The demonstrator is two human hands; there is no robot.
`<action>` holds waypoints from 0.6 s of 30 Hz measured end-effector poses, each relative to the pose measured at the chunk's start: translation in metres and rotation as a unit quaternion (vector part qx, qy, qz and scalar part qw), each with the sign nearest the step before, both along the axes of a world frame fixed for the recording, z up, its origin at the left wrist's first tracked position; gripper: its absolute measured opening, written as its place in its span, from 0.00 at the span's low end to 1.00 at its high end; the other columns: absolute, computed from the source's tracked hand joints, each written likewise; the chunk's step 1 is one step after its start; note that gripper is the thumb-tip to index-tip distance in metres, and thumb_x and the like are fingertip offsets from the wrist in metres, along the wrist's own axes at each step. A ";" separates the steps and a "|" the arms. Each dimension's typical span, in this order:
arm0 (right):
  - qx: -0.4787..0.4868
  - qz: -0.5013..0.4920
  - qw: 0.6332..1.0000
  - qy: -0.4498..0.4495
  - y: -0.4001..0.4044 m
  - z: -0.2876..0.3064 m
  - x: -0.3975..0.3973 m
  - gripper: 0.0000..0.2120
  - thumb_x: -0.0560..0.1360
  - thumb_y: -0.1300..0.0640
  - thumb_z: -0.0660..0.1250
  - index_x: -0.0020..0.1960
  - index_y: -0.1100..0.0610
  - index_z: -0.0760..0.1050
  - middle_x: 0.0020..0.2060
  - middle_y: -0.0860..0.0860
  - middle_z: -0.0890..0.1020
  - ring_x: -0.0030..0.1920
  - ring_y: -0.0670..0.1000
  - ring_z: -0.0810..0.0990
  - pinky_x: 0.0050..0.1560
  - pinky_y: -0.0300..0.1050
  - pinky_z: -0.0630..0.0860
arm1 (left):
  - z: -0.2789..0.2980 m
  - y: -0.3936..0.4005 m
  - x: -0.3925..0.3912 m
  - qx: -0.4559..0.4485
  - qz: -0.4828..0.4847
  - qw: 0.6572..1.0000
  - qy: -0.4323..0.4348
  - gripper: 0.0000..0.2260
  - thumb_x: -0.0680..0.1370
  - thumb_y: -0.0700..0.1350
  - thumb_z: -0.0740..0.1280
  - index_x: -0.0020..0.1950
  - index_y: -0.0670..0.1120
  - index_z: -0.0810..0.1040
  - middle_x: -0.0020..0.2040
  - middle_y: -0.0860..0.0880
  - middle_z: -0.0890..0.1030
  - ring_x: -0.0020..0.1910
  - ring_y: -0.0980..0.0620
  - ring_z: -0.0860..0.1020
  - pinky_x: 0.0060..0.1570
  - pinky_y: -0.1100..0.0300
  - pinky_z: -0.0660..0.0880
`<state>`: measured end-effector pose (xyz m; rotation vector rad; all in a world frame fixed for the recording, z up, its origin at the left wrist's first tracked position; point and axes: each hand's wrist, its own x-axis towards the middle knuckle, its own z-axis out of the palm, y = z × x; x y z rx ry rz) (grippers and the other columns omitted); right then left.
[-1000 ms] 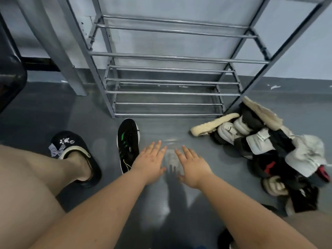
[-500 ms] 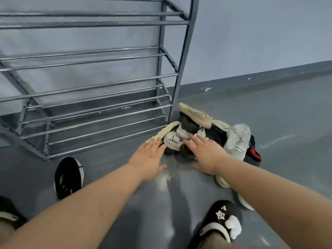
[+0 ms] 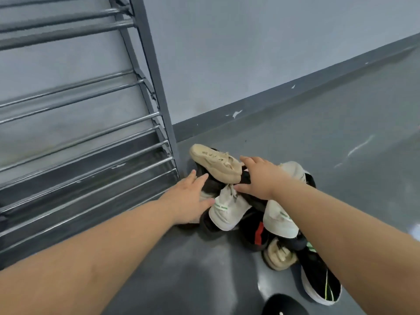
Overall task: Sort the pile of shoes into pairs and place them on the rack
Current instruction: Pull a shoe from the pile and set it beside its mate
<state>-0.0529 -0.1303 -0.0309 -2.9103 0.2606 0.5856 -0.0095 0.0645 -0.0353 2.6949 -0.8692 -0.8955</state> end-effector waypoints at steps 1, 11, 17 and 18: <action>0.010 -0.008 1.000 0.006 -0.004 -0.006 0.005 0.42 0.74 0.38 0.64 0.78 0.52 0.47 0.74 0.54 0.61 0.73 0.57 0.63 0.69 0.52 0.66 | -0.003 -0.007 0.008 0.005 -0.003 1.000 0.003 0.32 0.80 0.59 0.56 0.78 0.53 0.43 0.79 0.47 0.41 0.78 0.47 0.47 0.74 0.54 0.49; 0.088 -0.087 0.991 0.054 -0.032 -0.045 0.037 0.37 0.75 0.41 0.63 0.76 0.56 0.54 0.70 0.56 0.69 0.66 0.57 0.71 0.62 0.47 0.68 | -0.050 -0.060 0.058 -0.036 0.050 0.997 0.048 0.30 0.79 0.57 0.57 0.77 0.57 0.46 0.79 0.46 0.48 0.77 0.46 0.54 0.74 0.52 0.54; 0.219 -0.169 0.960 0.039 -0.030 -0.059 0.042 0.36 0.75 0.44 0.66 0.76 0.56 0.56 0.70 0.54 0.71 0.68 0.55 0.71 0.66 0.45 0.66 | -0.068 -0.067 0.061 -0.084 0.111 0.989 0.048 0.24 0.77 0.58 0.62 0.71 0.58 0.61 0.72 0.48 0.62 0.66 0.46 0.69 0.66 0.51 0.67; 0.242 -0.184 0.952 0.031 -0.028 -0.060 0.044 0.36 0.75 0.45 0.67 0.76 0.56 0.57 0.70 0.54 0.71 0.68 0.54 0.71 0.66 0.45 0.66 | -0.068 -0.066 0.060 -0.092 0.118 0.988 0.047 0.21 0.77 0.58 0.63 0.68 0.57 0.64 0.69 0.48 0.65 0.61 0.47 0.72 0.62 0.54 0.68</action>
